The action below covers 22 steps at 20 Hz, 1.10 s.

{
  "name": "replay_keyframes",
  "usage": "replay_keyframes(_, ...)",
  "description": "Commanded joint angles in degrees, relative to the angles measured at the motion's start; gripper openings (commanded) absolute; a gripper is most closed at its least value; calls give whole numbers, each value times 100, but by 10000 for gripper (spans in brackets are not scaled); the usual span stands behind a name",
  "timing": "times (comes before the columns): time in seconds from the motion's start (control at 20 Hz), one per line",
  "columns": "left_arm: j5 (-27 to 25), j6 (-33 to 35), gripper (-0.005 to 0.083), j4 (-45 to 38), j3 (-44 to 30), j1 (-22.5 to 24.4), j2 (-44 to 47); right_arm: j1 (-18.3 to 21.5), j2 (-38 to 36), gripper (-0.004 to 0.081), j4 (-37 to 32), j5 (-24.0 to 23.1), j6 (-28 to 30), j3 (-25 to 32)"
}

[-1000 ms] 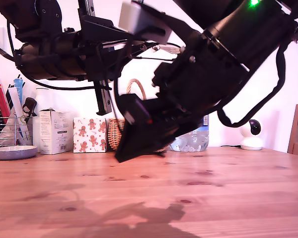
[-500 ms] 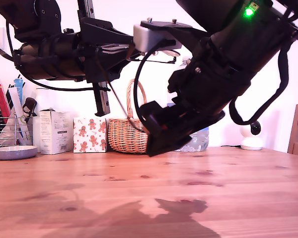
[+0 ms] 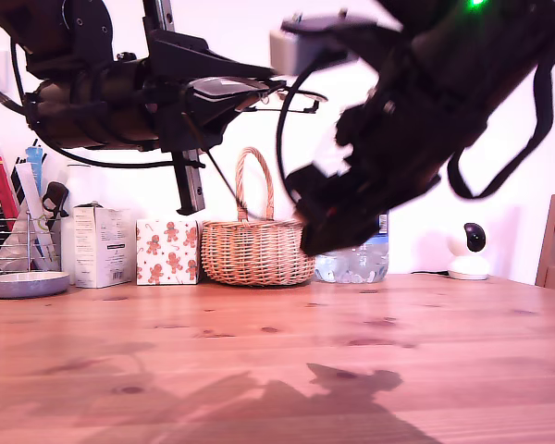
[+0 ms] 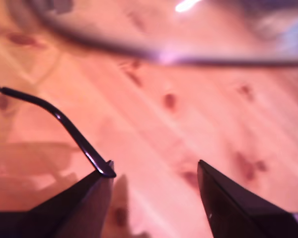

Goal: Pick up the glasses and close them, then place them back on the table

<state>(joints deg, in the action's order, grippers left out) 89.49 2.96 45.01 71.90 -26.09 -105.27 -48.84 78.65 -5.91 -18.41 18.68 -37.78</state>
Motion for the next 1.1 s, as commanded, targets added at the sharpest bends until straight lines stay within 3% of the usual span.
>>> replay_keyframes(0.0,647,2,-23,-4,46,46,-122,-4,-216,471,-66,-131,133,15)
replay_keyframes(0.3,647,26,-23,-20,46,48,-122,295,-872,471,-212,-621,278,15)
replay_keyframes(0.6,619,48,-23,-48,46,107,-122,402,-2004,471,317,-898,317,15)
replay_keyframes(0.7,341,46,-23,-116,46,107,-122,400,-2328,460,654,-896,214,15)
replay_keyframes(0.8,-190,46,-23,-142,46,105,-122,396,-2570,350,1051,-896,96,15)
replay_keyframes(0.95,-1054,50,-23,-188,46,39,-122,393,-2824,-8,1480,-750,-256,15)
replay_keyframes(1.05,-1611,50,-23,-271,46,-9,-122,343,-2973,-9,1674,-345,-511,15)
